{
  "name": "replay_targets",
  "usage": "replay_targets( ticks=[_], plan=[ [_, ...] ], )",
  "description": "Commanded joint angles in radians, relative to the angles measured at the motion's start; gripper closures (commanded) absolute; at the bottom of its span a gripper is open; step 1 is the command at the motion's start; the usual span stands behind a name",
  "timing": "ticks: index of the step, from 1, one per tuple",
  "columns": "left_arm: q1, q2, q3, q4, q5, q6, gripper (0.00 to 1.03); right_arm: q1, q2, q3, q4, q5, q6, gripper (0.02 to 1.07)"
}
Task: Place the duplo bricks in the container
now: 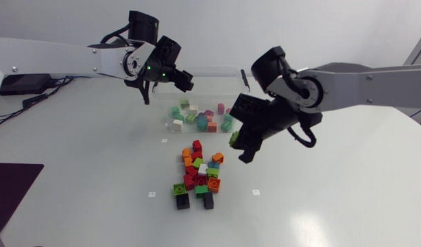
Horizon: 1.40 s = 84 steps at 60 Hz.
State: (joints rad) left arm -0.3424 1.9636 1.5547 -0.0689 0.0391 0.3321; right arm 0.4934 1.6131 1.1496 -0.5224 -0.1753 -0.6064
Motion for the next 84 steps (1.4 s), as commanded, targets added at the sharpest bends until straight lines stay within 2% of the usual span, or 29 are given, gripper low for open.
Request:
replay_targets(
  ticks=[1,11,20,38,75,84],
  plan=[
    [0.026,-0.035,0.004,0.0,-0.01,-0.036,0.04,-0.024,-0.024,0.067,-0.021,-0.007,0.011,0.79],
    [0.066,-0.178,-0.113,-0.012,-0.007,-0.025,0.04,-0.052,-0.015,0.151,-0.027,-0.015,0.048,0.79],
    [0.074,-0.313,-0.251,-0.028,-0.001,0.035,0.04,-0.067,0.016,0.229,-0.013,-0.033,0.102,0.79],
    [0.072,-0.512,-0.484,-0.134,0.107,0.225,0.06,-0.082,0.103,0.372,0.016,-0.043,0.197,0.79],
    [0.056,-0.566,-0.809,-0.157,0.243,0.548,0.06,-0.081,0.366,0.662,0.036,-0.039,0.296,0.79],
    [-0.001,-0.56,-0.867,-0.169,0.251,0.578,0.06,-0.088,0.426,0.72,0.036,-0.033,0.309,0.79]
  ],
)
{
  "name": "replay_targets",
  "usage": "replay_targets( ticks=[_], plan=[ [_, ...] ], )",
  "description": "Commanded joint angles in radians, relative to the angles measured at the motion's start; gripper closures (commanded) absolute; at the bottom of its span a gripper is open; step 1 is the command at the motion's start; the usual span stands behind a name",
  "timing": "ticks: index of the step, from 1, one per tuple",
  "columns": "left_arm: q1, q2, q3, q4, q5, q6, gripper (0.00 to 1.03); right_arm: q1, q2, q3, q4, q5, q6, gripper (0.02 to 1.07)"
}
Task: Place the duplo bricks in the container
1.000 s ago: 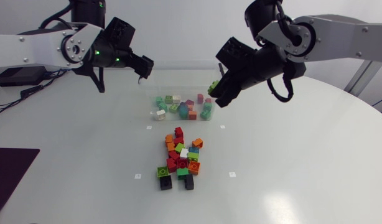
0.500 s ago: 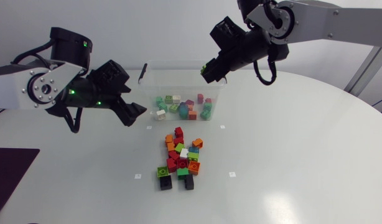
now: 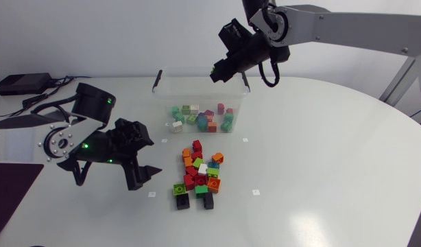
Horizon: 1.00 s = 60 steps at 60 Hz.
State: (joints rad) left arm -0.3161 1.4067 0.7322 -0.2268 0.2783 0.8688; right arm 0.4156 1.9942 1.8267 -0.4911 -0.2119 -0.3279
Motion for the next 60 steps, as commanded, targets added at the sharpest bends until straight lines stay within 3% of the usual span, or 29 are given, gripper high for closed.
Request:
replay_targets(
  ticks=[1,3,5,11,13,33,60],
  plan=[
    [-0.034,-0.003,-0.048,-0.011,0.012,0.041,0.06,-0.011,0.052,0.049,0.005,0.003,0.032,0.79],
    [-0.043,-0.003,-0.056,-0.013,0.012,0.041,0.06,-0.012,0.061,0.062,0.005,0.005,0.033,0.77],
    [-0.06,-0.002,-0.066,-0.017,0.012,0.044,0.06,-0.012,0.078,0.079,0.002,0.006,0.035,0.66],
    [-0.092,0.0,-0.091,-0.025,0.012,0.052,0.06,-0.012,0.101,0.115,-0.01,0.02,0.043,0.13],
    [-0.1,0.0,-0.099,-0.026,0.012,0.052,0.06,-0.011,0.1,0.115,-0.009,0.019,0.046,0.08],
    [-0.126,0.061,-0.129,-0.014,0.036,0.056,0.06,-0.011,-0.063,-0.044,0.011,0.019,0.05,0.07],
    [-0.129,0.21,-0.117,0.162,0.056,0.047,0.06,0.0,-0.307,-0.314,0.059,0.017,0.044,0.07]
  ],
)
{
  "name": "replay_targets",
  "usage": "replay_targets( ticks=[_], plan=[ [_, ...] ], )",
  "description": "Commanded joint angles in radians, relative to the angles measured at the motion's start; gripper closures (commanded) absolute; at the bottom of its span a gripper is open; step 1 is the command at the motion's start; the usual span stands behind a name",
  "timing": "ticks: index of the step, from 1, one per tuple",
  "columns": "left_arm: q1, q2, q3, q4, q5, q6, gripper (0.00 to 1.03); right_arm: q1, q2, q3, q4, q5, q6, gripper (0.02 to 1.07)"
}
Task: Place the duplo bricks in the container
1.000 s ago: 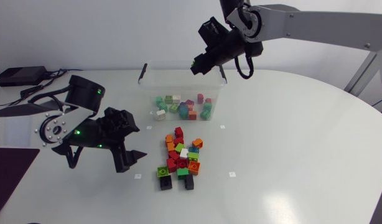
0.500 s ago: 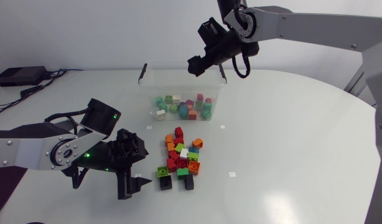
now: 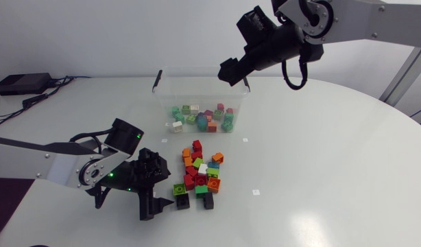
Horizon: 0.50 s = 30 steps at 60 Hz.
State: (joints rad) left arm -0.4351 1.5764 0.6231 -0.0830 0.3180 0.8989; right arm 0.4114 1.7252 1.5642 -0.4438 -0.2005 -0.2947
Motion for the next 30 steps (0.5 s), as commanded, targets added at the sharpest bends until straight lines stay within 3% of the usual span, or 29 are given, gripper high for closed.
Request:
replay_targets(
  ticks=[1,16,22,26,30],
  plan=[
    [-0.011,0.047,-0.005,0.025,0.015,0.014,0.06,0.004,-0.049,-0.064,0.014,0.006,0.011,0.07],
    [-0.03,0.085,0.006,0.088,0.016,-0.026,0.09,-0.003,-0.142,-0.219,0.047,0.003,0.002,0.07],
    [-0.03,0.096,0.009,0.091,0.023,-0.026,0.23,0.003,-0.187,-0.285,0.051,-0.002,-0.009,0.07],
    [-0.028,0.1,0.007,0.094,0.032,-0.028,0.41,0.01,-0.234,-0.345,0.056,-0.005,-0.011,0.07],
    [-0.027,0.103,0.009,0.095,0.044,-0.028,0.47,0.024,-0.268,-0.398,0.057,-0.005,-0.009,0.07]
  ],
)
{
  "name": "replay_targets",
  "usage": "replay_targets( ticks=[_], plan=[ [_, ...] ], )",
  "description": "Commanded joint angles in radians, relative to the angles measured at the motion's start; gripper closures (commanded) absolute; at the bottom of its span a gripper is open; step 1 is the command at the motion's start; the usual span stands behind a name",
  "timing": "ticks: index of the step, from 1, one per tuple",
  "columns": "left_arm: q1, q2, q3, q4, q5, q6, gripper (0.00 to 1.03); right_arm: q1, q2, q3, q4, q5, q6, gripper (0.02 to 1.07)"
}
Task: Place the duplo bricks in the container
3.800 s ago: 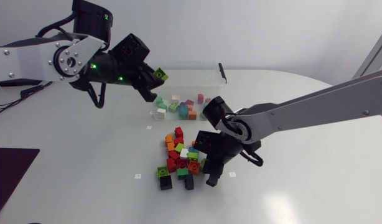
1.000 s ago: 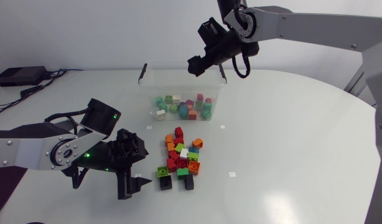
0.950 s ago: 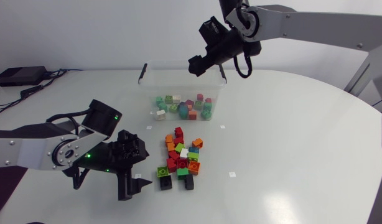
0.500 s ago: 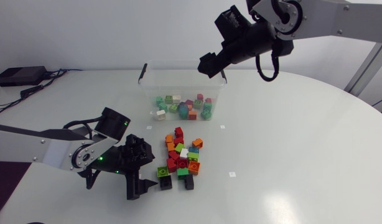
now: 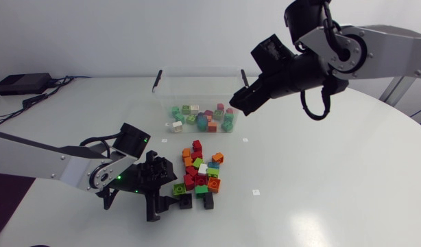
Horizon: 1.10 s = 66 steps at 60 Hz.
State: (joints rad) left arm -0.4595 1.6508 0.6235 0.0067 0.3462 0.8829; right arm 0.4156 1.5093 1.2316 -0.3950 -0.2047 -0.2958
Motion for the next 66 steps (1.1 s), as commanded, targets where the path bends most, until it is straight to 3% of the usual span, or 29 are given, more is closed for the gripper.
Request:
replay_targets(
  ticks=[1,14,30,66],
  plan=[
    [-0.001,0.03,0.008,0.007,0.019,-0.012,0.49,0.026,-0.06,-0.08,0.008,-0.001,-0.008,0.07],
    [-0.004,0.046,0.007,0.026,0.02,-0.021,0.85,0.074,-0.103,-0.216,0.012,-0.001,-0.043,0.07],
    [0.028,-0.049,-0.036,-0.002,0.019,-0.016,0.85,0.111,0.022,-0.228,0.031,0.042,-0.016,0.07],
    [0.196,-0.333,0.045,-0.162,0.019,-0.005,0.85,0.178,0.424,0.085,-0.094,0.166,0.132,0.1]
  ],
)
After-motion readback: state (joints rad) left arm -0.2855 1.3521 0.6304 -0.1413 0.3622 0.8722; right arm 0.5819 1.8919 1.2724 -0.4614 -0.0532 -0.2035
